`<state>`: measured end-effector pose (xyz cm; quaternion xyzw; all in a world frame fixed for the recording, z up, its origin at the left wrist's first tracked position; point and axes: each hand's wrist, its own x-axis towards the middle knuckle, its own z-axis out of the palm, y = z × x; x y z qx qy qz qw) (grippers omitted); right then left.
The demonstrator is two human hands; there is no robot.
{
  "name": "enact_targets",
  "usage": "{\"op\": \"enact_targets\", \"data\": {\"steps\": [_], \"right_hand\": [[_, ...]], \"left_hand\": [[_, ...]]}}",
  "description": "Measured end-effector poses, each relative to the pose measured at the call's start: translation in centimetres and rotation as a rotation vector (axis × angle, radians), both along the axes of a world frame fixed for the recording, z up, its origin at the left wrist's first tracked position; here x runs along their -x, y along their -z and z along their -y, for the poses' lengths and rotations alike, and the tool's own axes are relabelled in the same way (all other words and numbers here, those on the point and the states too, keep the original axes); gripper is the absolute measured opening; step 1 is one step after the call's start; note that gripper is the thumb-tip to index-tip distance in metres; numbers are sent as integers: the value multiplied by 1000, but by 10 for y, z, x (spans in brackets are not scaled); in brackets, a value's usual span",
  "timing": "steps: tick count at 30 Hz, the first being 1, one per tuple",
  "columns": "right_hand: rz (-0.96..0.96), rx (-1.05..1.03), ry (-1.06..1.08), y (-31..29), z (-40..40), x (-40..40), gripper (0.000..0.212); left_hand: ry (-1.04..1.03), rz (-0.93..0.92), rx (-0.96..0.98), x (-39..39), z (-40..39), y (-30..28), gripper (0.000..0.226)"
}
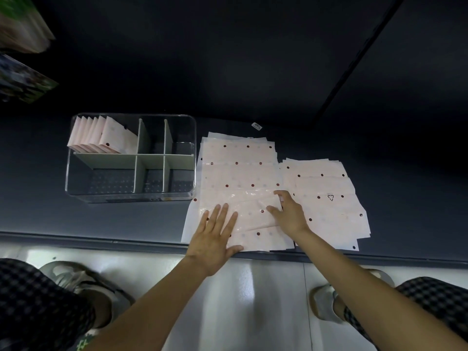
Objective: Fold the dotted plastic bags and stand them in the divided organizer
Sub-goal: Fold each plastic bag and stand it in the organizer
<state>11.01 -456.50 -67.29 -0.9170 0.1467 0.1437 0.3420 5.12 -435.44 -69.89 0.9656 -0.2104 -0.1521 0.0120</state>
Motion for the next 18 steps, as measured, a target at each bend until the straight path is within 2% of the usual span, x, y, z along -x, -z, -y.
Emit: {"op": "enact_targets", "data": {"steps": [1, 3, 4, 6, 8, 10, 13, 18], "right_hand": [[22, 106, -21, -3, -4, 3, 48], [226, 379, -111, -8, -15, 14, 55], [360, 434, -181, -8, -22, 19, 55], [512, 356, -384, -6, -42, 28, 51], [413, 234, -648, 0, -60, 36, 49], [272, 219, -771, 13, -65, 40, 53], [199, 364, -734, 27, -48, 41, 63], [101, 486, -645, 21, -4, 44, 75]], "left_hand": [[6, 12, -7, 1, -2, 2, 76], [7, 22, -10, 2, -4, 3, 75], [4, 24, -4, 2, -4, 4, 74], [-2, 26, 3, 1, -3, 5, 74], [1, 13, 6, 1, -3, 4, 73], [10, 5, 5, 1, -4, 5, 73], [1, 58, 31, 1, -4, 4, 75], [14, 7, 3, 0, -5, 5, 76]]}}
